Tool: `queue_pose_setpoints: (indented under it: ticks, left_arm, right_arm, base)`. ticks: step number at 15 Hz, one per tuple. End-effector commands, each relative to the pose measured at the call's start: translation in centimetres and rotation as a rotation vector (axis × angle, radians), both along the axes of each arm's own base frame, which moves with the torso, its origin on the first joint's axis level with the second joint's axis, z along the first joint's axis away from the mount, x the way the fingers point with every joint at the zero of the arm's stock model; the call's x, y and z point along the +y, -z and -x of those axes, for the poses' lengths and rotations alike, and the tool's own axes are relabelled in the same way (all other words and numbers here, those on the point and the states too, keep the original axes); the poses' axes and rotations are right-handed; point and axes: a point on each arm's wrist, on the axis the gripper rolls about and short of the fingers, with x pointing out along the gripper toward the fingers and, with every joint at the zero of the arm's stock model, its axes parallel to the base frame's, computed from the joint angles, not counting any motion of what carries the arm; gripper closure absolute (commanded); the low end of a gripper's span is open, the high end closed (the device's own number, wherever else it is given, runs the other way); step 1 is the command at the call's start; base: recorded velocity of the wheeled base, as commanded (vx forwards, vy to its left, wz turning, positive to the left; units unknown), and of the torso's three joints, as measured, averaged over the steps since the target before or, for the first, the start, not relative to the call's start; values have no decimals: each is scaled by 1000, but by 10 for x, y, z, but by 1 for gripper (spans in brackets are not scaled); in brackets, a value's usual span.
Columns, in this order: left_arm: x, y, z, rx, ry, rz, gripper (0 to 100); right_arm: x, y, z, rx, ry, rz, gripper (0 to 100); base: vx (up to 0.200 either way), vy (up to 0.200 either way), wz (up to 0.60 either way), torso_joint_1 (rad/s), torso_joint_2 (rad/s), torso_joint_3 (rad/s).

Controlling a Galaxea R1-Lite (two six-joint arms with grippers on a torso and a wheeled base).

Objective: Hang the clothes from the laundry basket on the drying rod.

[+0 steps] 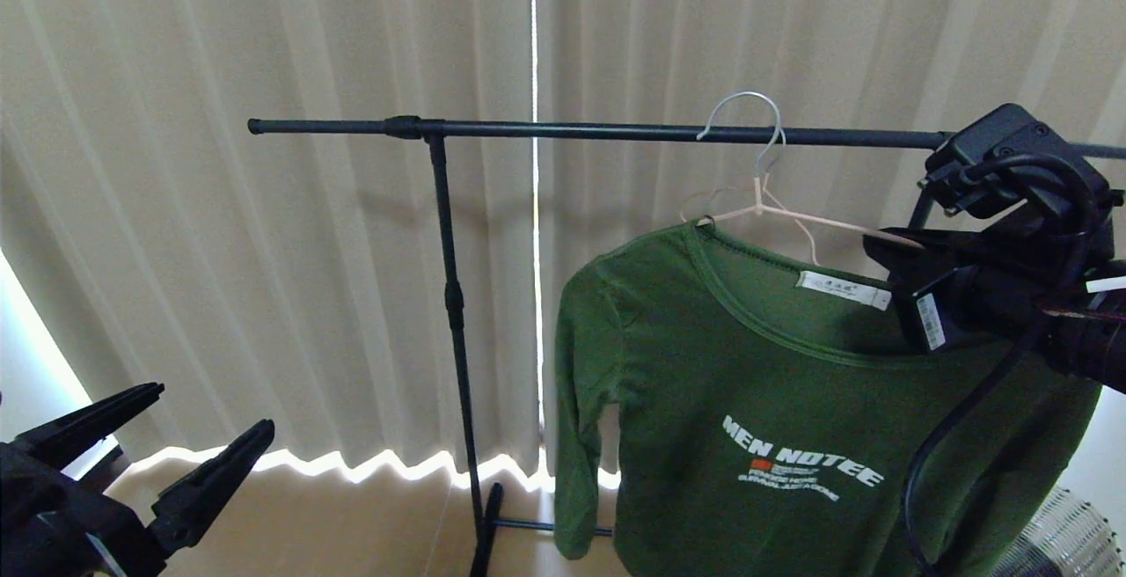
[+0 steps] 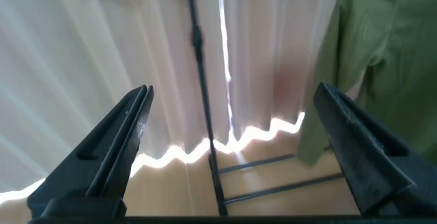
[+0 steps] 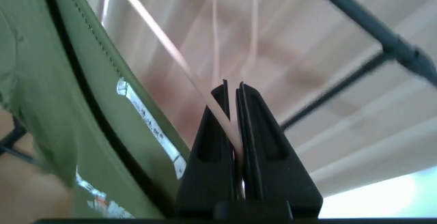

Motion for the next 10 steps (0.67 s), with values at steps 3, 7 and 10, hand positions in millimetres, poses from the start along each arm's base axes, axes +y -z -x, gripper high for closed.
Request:
queue_pose_setpoints:
  ticks: [3, 7, 10]
  left_arm:
    - [1, -5, 1, -24, -7, 12, 0]
    - [4, -7, -2, -25, -44, 12, 0]
    - [4, -8, -3, -30, -45, 13, 0]
  right_arm:
    - [-2, -1, -1, -4, 11, -1, 100]
    - [-2, -1, -1, -6, 17, -1, 100]
    - [-2, -1, -1, -8, 20, -1, 100]
  base:
    - [0, 0, 0, 0, 0, 0]
    - [0, 0, 0, 0, 0, 0]
    - [200, 0, 0, -2, 5, 4]
